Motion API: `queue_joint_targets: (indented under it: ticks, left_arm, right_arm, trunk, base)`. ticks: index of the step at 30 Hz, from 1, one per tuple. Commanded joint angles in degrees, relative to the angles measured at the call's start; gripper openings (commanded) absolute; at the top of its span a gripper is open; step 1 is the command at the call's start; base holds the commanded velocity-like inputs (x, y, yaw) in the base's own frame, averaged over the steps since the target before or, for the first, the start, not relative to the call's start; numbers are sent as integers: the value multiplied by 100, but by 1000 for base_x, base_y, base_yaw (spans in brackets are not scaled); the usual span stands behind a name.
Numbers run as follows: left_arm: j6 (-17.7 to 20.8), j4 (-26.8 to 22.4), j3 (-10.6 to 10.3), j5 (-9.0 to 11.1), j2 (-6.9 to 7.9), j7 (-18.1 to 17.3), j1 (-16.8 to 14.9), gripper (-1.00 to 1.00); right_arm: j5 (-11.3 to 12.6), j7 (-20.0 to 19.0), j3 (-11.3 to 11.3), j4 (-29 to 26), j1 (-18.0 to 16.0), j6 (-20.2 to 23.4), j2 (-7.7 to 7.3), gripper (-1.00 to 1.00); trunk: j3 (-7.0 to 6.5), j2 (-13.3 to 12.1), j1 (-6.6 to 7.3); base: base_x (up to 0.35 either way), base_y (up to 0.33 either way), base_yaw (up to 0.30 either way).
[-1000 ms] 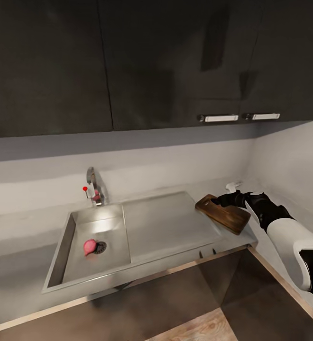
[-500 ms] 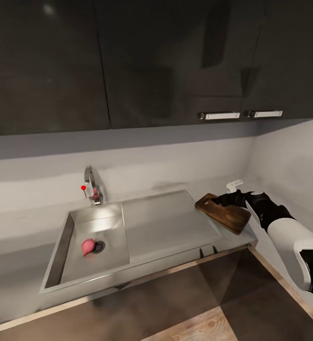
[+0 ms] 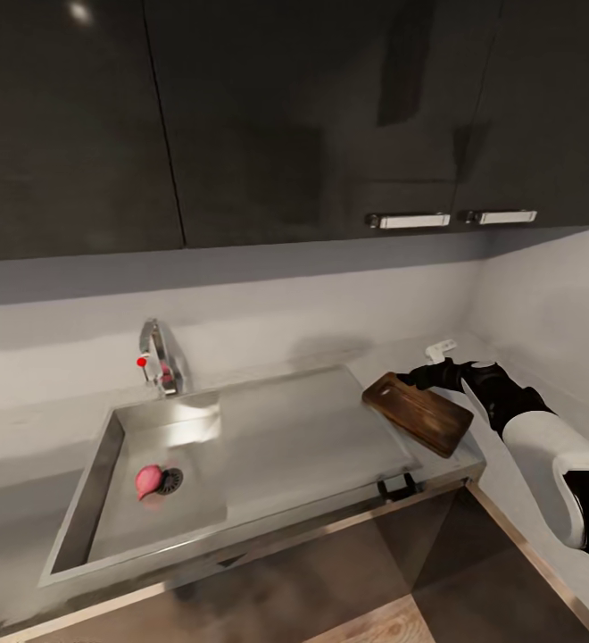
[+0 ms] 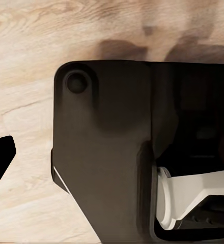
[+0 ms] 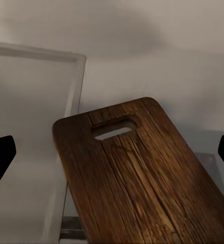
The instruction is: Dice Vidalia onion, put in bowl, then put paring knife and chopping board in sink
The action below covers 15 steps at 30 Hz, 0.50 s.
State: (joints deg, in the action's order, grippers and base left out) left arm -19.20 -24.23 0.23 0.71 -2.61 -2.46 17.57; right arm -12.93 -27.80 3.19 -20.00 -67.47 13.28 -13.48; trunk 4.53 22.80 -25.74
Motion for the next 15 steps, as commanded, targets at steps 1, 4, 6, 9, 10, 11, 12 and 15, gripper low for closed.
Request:
queue_joint_targets:
  ticks: [1,4,6,9,10,11,12,15]
  left_arm:
    - [-5,0,3,8,-1,-18,1,100]
    - [-5,33,6,8,-3,-23,1,100]
    - [-8,37,5,8,-3,-22,1,100]
    - [-12,39,4,8,-3,-25,1,100]
    - [-13,40,4,8,-3,-25,1,100]
    - [-13,40,4,8,-3,-26,1,100]
    - [-13,40,5,8,-3,-26,1,100]
    - [-14,41,7,8,-3,-26,1,100]
  right_arm:
    - [-8,-13,32,-11,-3,27,-6,100]
    - [-8,-7,32,1,-3,28,-5,100]
    - [-8,-7,28,3,-3,30,-7,100]
    - [-8,-6,25,4,-3,27,-6,100]
    - [-8,-6,25,4,-3,27,-6,100]
    - [-8,-6,24,4,-3,27,-6,100]
    - [-8,-6,27,4,-3,26,-6,100]
    - [-8,-8,31,5,-3,28,-5,100]
  trunk:
    - [14,12,-4]
    - [26,12,-4]
    - [35,12,-4]
    - [47,12,-4]
    - [49,12,-4]
    - [51,12,-4]
    - [52,12,-4]
    - [53,12,-4]
  base:
    - [8,-3,84]
    - [4,-1,117]
    - [1,0,137]
    - [0,0,118]
    - [0,0,57]
    - [0,0,45]
    - [0,0,29]
    - [0,0,15]
